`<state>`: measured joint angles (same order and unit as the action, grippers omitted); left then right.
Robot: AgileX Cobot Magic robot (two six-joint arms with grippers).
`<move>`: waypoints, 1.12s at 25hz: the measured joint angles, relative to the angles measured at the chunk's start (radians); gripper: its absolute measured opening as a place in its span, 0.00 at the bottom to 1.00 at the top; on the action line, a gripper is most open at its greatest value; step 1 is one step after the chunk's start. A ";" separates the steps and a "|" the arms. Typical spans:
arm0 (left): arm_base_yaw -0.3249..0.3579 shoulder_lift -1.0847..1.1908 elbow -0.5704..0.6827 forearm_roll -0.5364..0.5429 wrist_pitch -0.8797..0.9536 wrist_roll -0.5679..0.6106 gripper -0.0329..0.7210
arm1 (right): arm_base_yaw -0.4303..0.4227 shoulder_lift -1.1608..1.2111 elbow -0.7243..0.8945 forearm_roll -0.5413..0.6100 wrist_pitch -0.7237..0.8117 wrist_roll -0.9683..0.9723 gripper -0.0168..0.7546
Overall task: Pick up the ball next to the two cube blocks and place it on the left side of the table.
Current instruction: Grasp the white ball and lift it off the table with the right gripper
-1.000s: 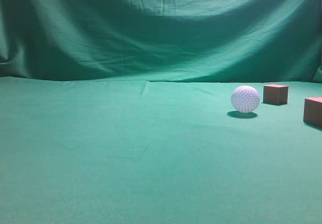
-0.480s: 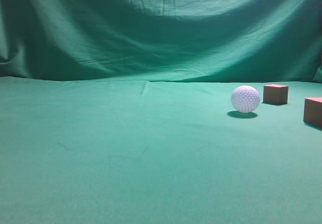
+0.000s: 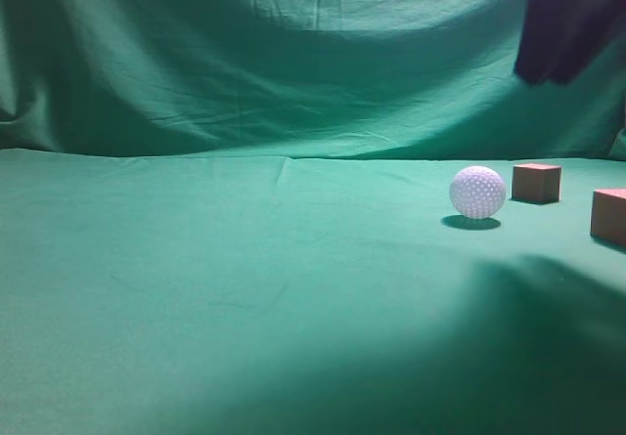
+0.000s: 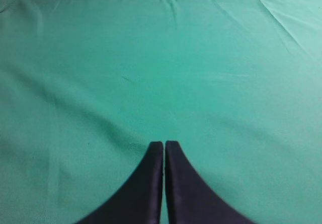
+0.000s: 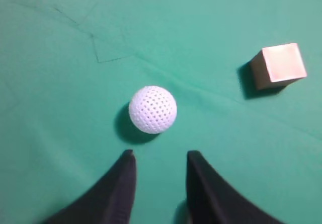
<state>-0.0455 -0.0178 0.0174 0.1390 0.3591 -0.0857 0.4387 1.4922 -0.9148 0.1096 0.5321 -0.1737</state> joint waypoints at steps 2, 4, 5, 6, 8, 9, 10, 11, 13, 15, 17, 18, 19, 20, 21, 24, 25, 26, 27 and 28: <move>0.000 0.000 0.000 0.000 0.000 0.000 0.04 | 0.010 0.044 -0.011 0.009 -0.014 0.000 0.47; 0.000 0.000 0.000 0.000 0.000 0.000 0.04 | 0.019 0.085 -0.030 0.019 -0.021 -0.002 0.63; 0.000 0.000 0.000 0.000 0.000 0.000 0.04 | 0.018 0.107 -0.043 0.030 -0.022 -0.002 0.70; 0.000 0.000 0.000 0.000 0.000 0.000 0.04 | 0.019 0.129 -0.057 0.040 -0.023 -0.002 0.74; 0.000 0.000 0.000 0.000 0.000 0.000 0.04 | 0.019 0.174 -0.086 0.048 -0.023 -0.002 0.74; 0.000 0.000 0.000 0.000 0.000 0.000 0.04 | 0.019 0.193 -0.101 0.050 -0.023 -0.002 0.74; 0.000 0.000 0.000 0.000 0.000 0.000 0.04 | 0.019 0.211 -0.118 0.052 -0.023 -0.002 0.74; 0.000 0.000 0.000 0.000 0.000 0.000 0.04 | 0.019 0.238 -0.137 0.052 -0.022 -0.002 0.74; 0.000 0.000 0.000 0.000 0.000 0.000 0.04 | 0.019 0.279 -0.161 0.052 -0.022 -0.002 0.74; 0.000 0.000 0.000 0.000 0.000 0.000 0.04 | 0.019 0.314 -0.179 0.052 -0.020 -0.002 0.74; 0.000 0.000 0.000 0.000 0.000 0.000 0.04 | 0.019 0.343 -0.191 0.052 -0.019 -0.002 0.74; 0.000 0.000 0.000 0.000 0.000 0.000 0.04 | 0.019 0.356 -0.196 0.052 -0.018 -0.002 0.74; 0.000 0.000 0.000 0.000 0.000 0.000 0.04 | 0.019 0.365 -0.198 0.052 -0.018 -0.002 0.74; 0.000 0.000 0.000 0.000 0.000 0.000 0.04 | 0.019 0.371 -0.200 0.052 -0.018 -0.002 0.69; 0.000 0.000 0.000 0.000 0.000 0.000 0.04 | 0.019 0.376 -0.200 0.050 -0.018 -0.002 0.65; 0.000 0.000 0.000 0.000 0.000 0.000 0.04 | 0.019 0.381 -0.201 0.036 -0.018 -0.004 0.44; 0.000 0.000 0.000 0.000 0.000 0.000 0.04 | 0.019 0.381 -0.205 0.030 -0.018 -0.004 0.41; 0.000 0.000 0.000 0.000 0.000 0.000 0.04 | 0.019 0.381 -0.213 0.026 -0.013 -0.004 0.43; 0.000 0.000 0.000 0.000 0.000 0.000 0.04 | 0.019 0.381 -0.226 0.022 -0.005 -0.004 0.43; 0.000 0.000 0.000 0.000 0.000 0.000 0.04 | 0.019 0.381 -0.242 0.021 0.008 -0.004 0.43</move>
<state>-0.0455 -0.0178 0.0174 0.1390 0.3591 -0.0857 0.4577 1.8730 -1.1568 0.1306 0.5399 -0.1778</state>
